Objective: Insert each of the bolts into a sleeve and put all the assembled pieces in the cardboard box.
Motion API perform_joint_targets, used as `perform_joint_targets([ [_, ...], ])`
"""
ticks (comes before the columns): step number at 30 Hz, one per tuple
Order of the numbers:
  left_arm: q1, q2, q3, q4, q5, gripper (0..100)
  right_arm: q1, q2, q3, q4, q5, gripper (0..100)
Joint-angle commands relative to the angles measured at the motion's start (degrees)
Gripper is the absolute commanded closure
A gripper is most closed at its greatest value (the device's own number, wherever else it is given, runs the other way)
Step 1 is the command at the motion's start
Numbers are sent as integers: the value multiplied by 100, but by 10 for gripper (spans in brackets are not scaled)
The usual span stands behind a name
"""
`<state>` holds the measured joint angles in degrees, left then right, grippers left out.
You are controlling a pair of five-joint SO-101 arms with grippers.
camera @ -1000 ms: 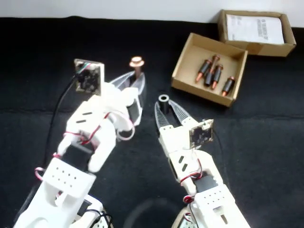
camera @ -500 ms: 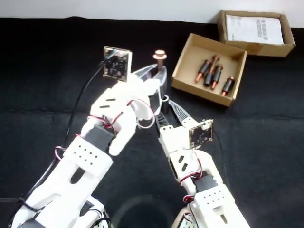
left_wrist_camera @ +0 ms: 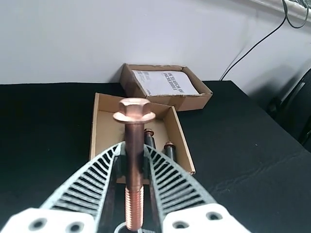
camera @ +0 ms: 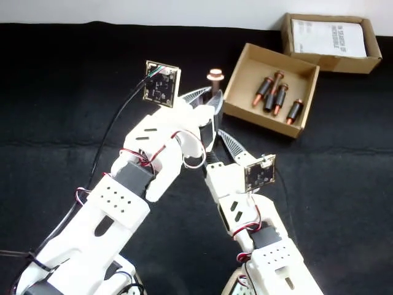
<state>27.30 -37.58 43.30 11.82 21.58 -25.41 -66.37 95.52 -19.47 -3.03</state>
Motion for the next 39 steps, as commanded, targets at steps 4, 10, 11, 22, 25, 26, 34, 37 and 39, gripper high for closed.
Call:
perform_joint_targets([
  [4,31,-22,215,-158,26,991,48,-171,242,-127,-62,991],
  [10,-22,-31,585,-167,35,991,48,-171,233,-127,-62,991],
  [11,-13,-31,611,-167,35,991,48,-171,233,-127,-62,991],
  [22,84,-75,637,-132,44,991,57,-171,277,-127,-62,991],
  [25,84,-154,629,-132,44,991,57,-171,277,-119,-62,991],
  [26,84,-251,655,-123,44,991,57,-171,277,-119,-62,991],
  [34,884,-1288,778,1758,35,988,57,-171,268,-119,-44,991],
  [37,963,-1305,778,2171,35,986,57,-171,251,-92,-35,991],
  [39,910,-1305,831,2233,18,974,57,-171,224,-84,-26,991],
])
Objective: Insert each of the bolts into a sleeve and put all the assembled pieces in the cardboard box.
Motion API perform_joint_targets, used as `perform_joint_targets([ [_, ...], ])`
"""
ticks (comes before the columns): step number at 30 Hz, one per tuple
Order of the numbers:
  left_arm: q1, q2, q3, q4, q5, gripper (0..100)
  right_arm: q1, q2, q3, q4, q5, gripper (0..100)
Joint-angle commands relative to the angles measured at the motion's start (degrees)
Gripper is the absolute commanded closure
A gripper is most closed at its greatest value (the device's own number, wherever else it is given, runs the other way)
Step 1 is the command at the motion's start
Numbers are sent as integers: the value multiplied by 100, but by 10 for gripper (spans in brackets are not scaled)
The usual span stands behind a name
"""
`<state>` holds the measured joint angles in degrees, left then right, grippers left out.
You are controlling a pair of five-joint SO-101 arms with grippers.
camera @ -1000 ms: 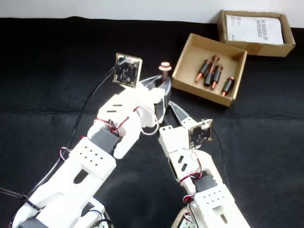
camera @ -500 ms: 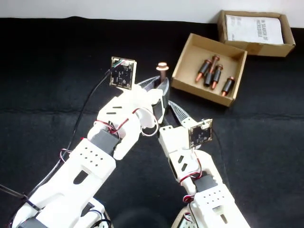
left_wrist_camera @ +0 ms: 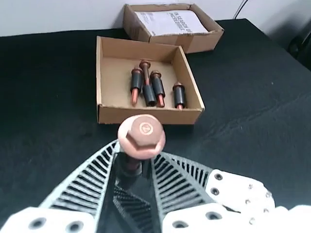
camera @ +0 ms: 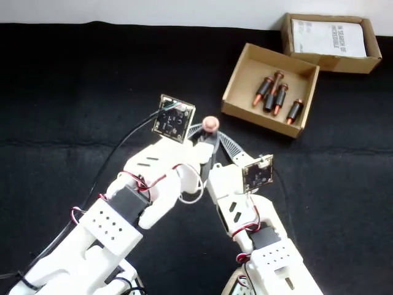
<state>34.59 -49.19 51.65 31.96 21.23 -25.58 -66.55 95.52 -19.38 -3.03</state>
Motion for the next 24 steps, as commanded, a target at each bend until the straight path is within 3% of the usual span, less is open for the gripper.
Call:
perform_joint_targets([
  [1,136,-154,40,211,44,950,66,-154,224,-92,-26,991],
  [7,-286,-145,154,246,79,732,66,-154,215,-84,-26,991],
  [16,-787,-198,-4,290,35,726,66,-145,242,-84,-26,991],
  [24,-963,-198,-2123,2629,70,726,66,-119,259,-84,-18,991],
])
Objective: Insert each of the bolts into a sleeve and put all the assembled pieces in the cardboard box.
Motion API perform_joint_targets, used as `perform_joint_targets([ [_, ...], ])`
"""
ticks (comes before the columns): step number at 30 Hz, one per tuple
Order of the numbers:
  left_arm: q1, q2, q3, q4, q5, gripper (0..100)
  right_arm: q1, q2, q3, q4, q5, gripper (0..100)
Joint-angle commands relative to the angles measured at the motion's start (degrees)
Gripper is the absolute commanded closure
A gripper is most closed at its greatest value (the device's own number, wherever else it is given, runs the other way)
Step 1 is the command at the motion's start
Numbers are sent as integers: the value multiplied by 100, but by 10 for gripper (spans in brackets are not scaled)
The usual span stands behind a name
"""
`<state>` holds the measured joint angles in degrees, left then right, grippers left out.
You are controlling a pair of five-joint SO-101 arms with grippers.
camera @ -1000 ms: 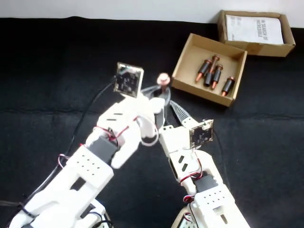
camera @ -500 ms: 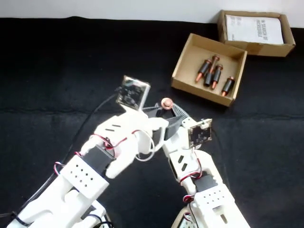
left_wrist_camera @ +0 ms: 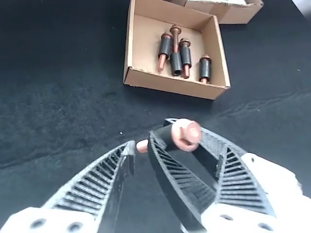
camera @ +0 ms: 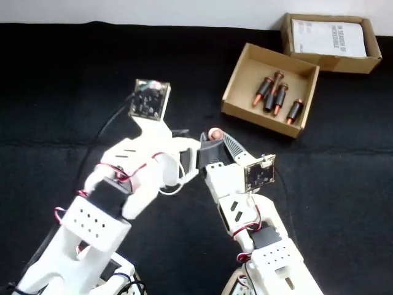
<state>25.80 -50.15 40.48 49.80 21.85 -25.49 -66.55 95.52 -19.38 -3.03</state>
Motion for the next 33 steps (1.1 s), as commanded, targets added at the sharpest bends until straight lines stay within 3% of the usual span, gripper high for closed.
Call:
perform_joint_targets([
  [1,-84,-101,-1288,1134,9,726,57,-119,259,-84,-18,992],
  [5,-84,-259,-2316,2057,18,726,57,-119,259,-84,-18,992],
  [9,-75,-875,-2730,2286,-26,729,110,-119,233,-75,-18,992],
  [13,-180,-1675,-2624,2312,-35,843,444,-110,40,-57,-18,992],
  [17,-708,-2457,-2009,2295,-35,997,804,-110,-646,567,-35,992],
  [28,-1657,-4347,251,2286,-35,970,910,-66,-2791,2237,-26,992],
  [33,-1921,-5367,1402,2031,-35,970,980,690,-3644,2668,-53,992],
])
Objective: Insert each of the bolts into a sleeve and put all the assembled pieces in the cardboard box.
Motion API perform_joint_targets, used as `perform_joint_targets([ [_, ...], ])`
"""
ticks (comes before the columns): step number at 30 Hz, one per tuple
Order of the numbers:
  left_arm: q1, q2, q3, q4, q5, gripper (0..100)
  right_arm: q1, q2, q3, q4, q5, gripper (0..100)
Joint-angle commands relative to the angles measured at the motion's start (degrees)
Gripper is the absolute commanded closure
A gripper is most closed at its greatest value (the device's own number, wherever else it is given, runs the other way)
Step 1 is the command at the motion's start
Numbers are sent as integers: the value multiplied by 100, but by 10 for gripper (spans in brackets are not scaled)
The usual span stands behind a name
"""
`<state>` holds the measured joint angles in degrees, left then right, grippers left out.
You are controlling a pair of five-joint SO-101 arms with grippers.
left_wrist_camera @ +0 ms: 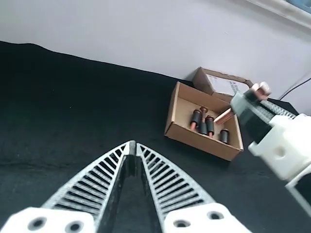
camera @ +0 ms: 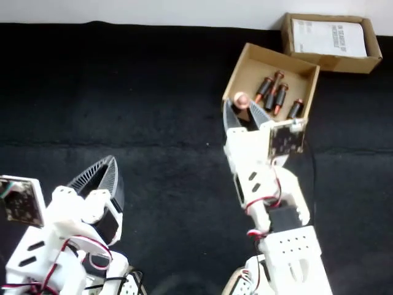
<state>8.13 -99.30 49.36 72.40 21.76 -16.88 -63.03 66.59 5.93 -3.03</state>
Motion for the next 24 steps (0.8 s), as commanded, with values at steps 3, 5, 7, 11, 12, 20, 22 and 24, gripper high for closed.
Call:
perform_joint_targets([
  [3,-338,-488,796,-308,-26,970,215,1015,-1429,268,-62,992],
  [5,-470,-444,927,-352,-18,970,233,1508,-1886,400,-62,992],
  [7,-505,-444,1191,-475,-18,970,233,1982,-2369,673,-62,992],
  [11,-514,-444,1868,-853,-18,970,259,2774,-3310,1481,-62,992],
  [12,-549,-444,1991,-958,-18,970,259,2932,-3530,1727,-62,992],
  [20,-848,-444,3319,-2338,-9,970,277,4048,-4673,2932,-62,992],
  [22,-848,-444,3741,-2690,0,970,277,4295,-4822,2941,-62,992],
  [24,-857,-444,4127,-3033,0,970,277,4549,-5024,2941,-62,992],
])
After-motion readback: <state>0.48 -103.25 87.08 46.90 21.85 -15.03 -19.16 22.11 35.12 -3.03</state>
